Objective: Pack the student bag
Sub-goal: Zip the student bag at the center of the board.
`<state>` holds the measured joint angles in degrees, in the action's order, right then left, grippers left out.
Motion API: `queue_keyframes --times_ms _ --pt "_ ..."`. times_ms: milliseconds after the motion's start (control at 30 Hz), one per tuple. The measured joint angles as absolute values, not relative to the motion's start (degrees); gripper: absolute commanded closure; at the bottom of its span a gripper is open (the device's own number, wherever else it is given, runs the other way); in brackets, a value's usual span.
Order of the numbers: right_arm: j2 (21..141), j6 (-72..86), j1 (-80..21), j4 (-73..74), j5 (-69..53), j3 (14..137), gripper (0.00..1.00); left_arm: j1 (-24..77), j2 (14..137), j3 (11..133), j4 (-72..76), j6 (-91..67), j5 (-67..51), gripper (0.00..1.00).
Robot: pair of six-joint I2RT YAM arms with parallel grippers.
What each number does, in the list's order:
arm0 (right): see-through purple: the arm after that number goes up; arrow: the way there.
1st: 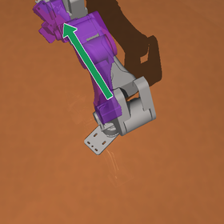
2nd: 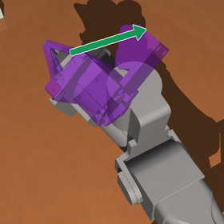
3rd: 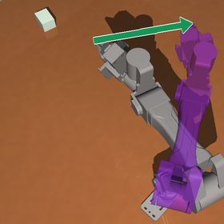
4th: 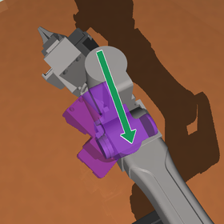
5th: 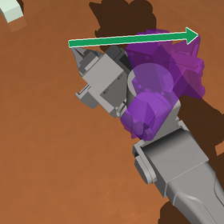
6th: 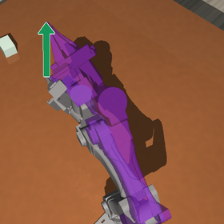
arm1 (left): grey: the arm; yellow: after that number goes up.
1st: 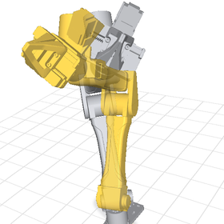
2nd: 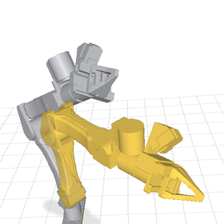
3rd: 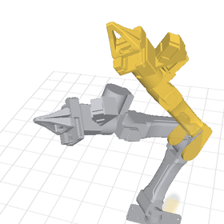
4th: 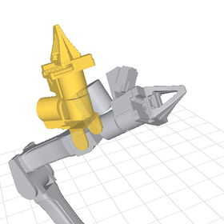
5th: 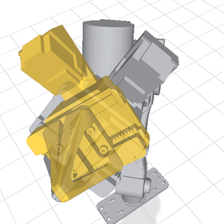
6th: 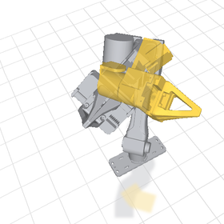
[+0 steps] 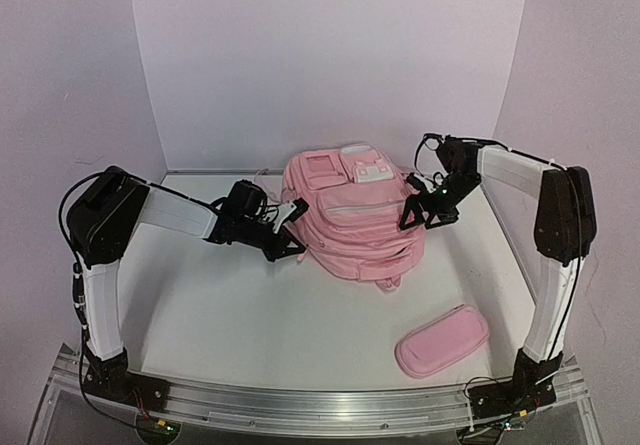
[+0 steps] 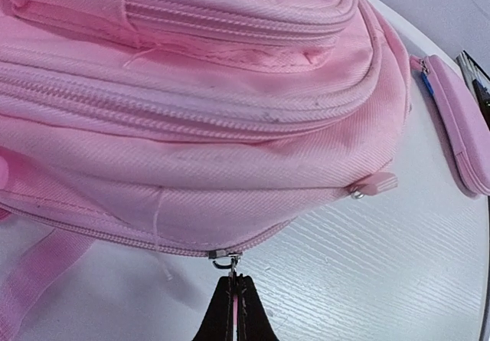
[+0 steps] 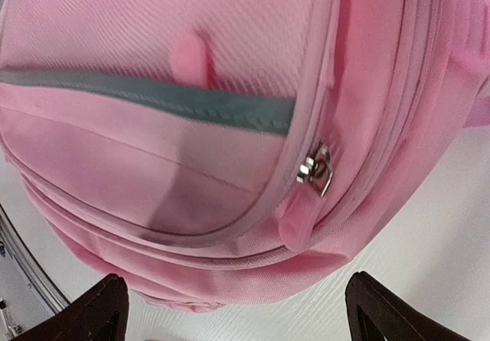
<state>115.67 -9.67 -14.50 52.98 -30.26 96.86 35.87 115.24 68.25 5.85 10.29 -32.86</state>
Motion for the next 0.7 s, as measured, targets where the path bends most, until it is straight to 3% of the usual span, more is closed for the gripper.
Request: queue_keyframes --times_ms 267,333,467,533,700 --pt "119.19 -8.80 -15.75 53.53 -38.11 96.20 0.12 40.63 114.84 69.20 4.48 10.76 -32.84 1.00" --pt "119.57 -8.45 -15.73 53.55 -39.70 96.19 0.12 41.27 113.96 68.77 4.59 10.44 -32.06 0.88" --pt "119.59 -7.84 -15.78 53.60 -42.50 95.66 0.11 41.37 110.54 65.75 4.58 9.60 -29.03 0.51" --pt "119.59 -7.87 -15.81 53.59 -43.28 95.35 0.09 41.24 109.27 64.09 5.35 8.70 -27.24 0.45" --pt "119.59 -8.56 -15.81 53.40 -43.99 94.60 0.09 40.90 108.28 61.27 6.14 7.43 -24.01 0.43"
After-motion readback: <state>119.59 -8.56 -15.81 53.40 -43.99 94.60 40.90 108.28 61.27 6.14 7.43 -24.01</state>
